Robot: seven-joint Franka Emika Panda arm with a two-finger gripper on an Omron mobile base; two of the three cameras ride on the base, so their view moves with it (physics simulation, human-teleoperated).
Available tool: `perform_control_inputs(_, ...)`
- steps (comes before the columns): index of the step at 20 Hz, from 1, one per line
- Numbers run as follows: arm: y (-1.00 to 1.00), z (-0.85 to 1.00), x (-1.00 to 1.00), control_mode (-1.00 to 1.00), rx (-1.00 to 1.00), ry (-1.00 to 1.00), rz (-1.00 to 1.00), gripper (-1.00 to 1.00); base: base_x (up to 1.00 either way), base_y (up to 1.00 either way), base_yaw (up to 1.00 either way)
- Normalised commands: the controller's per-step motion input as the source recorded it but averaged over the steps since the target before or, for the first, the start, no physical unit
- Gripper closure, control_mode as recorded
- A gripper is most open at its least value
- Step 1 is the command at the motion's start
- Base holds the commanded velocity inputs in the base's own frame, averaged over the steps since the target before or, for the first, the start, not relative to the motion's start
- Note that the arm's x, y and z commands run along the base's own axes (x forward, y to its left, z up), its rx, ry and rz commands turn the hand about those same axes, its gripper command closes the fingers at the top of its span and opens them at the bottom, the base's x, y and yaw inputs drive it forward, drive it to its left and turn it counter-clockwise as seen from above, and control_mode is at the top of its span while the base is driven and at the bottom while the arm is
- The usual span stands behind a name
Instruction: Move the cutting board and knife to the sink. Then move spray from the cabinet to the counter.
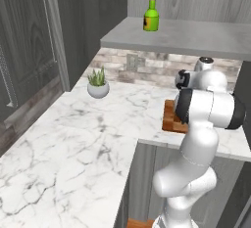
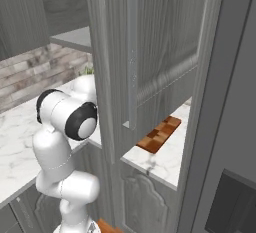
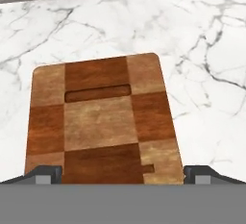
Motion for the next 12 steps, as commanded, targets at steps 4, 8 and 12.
perform_control_inputs(4, -0.13, -0.27, 0.59, -1.0, 0.0, 0.0, 0.0, -1.0, 0.0, 0.0, 0.0)
perform_control_inputs(8, -0.04, -0.05, 0.69, -1.0, 0.0, 0.0, 0.0, -1.0, 0.0, 0.0, 0.0)
perform_control_inputs(12, -0.01, -0.19, 0.59, -1.0, 0.0, 0.0, 0.0, -1.0, 0.0, 0.0, 0.0)
